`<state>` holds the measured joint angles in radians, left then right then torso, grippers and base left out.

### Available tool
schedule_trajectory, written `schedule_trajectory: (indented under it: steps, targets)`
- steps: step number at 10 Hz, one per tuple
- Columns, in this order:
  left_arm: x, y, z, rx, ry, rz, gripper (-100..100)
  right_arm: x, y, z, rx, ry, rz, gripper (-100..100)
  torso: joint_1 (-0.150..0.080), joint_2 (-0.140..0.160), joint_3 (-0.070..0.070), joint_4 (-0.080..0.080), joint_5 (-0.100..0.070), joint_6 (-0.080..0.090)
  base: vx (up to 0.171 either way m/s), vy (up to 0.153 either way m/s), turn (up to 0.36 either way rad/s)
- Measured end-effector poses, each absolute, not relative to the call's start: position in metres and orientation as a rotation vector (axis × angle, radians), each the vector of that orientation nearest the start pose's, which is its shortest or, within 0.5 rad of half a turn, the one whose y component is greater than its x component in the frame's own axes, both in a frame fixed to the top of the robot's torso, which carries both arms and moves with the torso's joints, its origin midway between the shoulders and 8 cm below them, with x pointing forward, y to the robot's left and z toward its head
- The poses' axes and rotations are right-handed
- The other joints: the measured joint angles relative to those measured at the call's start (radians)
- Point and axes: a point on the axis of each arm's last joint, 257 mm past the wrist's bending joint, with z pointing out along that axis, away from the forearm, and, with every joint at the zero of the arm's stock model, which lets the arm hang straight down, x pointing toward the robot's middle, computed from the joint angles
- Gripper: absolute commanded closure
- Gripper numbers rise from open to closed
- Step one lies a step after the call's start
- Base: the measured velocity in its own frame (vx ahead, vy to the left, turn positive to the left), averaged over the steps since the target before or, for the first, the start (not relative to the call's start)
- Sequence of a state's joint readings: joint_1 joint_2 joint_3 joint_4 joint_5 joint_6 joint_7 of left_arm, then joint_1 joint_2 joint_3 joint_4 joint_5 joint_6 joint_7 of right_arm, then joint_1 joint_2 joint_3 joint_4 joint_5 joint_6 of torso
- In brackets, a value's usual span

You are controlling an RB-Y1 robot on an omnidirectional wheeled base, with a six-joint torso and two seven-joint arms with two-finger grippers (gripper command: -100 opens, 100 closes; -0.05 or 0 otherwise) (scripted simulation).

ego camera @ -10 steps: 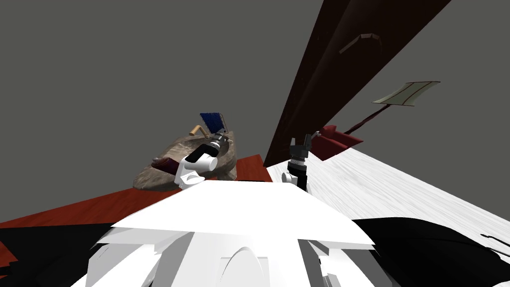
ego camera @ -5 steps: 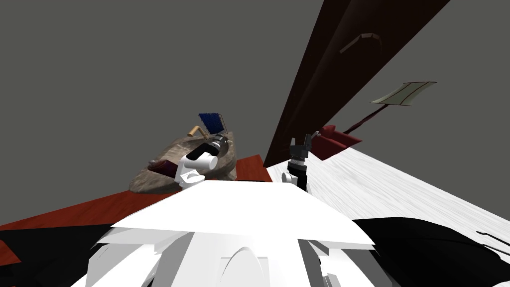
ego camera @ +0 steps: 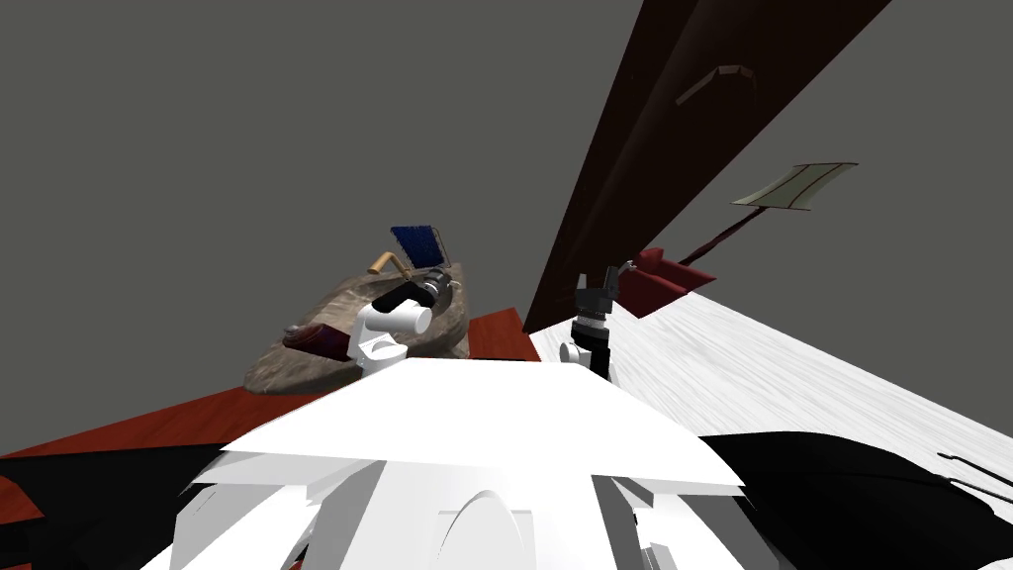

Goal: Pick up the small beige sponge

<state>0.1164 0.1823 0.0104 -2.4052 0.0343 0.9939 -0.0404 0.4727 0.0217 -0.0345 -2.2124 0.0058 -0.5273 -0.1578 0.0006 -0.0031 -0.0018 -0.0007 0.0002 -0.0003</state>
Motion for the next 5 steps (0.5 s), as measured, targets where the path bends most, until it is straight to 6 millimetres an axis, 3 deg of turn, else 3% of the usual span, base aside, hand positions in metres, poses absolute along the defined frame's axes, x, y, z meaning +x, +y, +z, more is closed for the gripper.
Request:
schedule_trajectory:
  steps: [5]
  targets:
    - [0.454,0.265,-0.138,-1.344,1.542,-0.843,-100,0.352,-0.292,0.009,0.738,0.558,1.416,0,0.000,0.000,0.000,0.000,0.000,0.000,0.037,0.011,-0.019]
